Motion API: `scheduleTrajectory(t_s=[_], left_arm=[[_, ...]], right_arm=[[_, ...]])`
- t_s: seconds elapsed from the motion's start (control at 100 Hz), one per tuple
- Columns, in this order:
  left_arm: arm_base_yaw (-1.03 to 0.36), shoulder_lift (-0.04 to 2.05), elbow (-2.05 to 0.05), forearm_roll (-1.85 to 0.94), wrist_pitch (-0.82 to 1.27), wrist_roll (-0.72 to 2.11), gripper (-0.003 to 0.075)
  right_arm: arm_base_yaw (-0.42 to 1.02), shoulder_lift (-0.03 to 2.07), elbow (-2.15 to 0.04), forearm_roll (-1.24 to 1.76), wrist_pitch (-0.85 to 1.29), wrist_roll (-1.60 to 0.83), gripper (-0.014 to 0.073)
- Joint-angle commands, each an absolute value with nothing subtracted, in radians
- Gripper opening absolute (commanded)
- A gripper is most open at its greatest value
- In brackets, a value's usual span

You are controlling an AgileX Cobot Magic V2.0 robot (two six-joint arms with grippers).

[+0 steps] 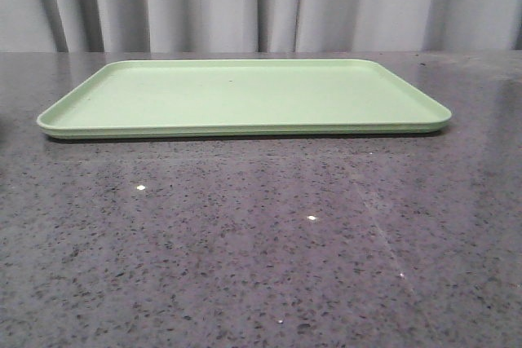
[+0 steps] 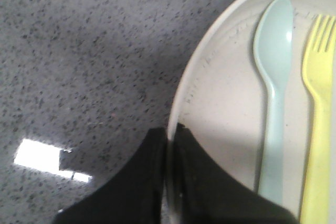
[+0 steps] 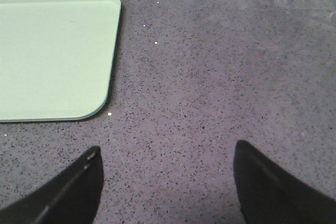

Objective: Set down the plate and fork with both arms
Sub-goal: 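Lift the plate with the left gripper and lower it onto the tray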

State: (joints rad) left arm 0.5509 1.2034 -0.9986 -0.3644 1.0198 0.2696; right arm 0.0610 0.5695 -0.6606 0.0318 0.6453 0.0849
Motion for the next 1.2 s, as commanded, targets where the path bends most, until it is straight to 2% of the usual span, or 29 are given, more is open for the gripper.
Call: scheduleTrajectory(t_s=[0.0,0.17,0.31,0.82,1.06,1.19], left_arm=[[0.552,1.175,-1.056,-0.531,1.017,0.321,-0.0020],[0.516,1.177,-1.103,-0.629,1.005,0.361,-0.0020],[0.435,1.199,-1.136,-0.678,0.956,0.344,-0.0021],[-0.038,1.499,-1.310,-0.773,0.749,0.202,-0.0021],[-0.193,1.640,-1.382,-0.825,0.639,0.151,-0.0021],[-0.234,1.695,-1.393,-0.832,0.593,0.151,-0.0021]], right_arm=[[0.056,0.580,-0.696,0.034,0.575,0.078,0.0526],[0.056,0.580,-0.696,0.034,0.575,0.078,0.0526],[0.056,0.580,-0.696,0.034,0.575,0.078,0.0526],[0.056,0.580,-0.696,0.035,0.585,0.078,0.0526],[0.056,0.580,-0.696,0.035,0.586,0.078,0.0526],[0.056,0.580,-0.696,0.035,0.586,0.078,0.0526]])
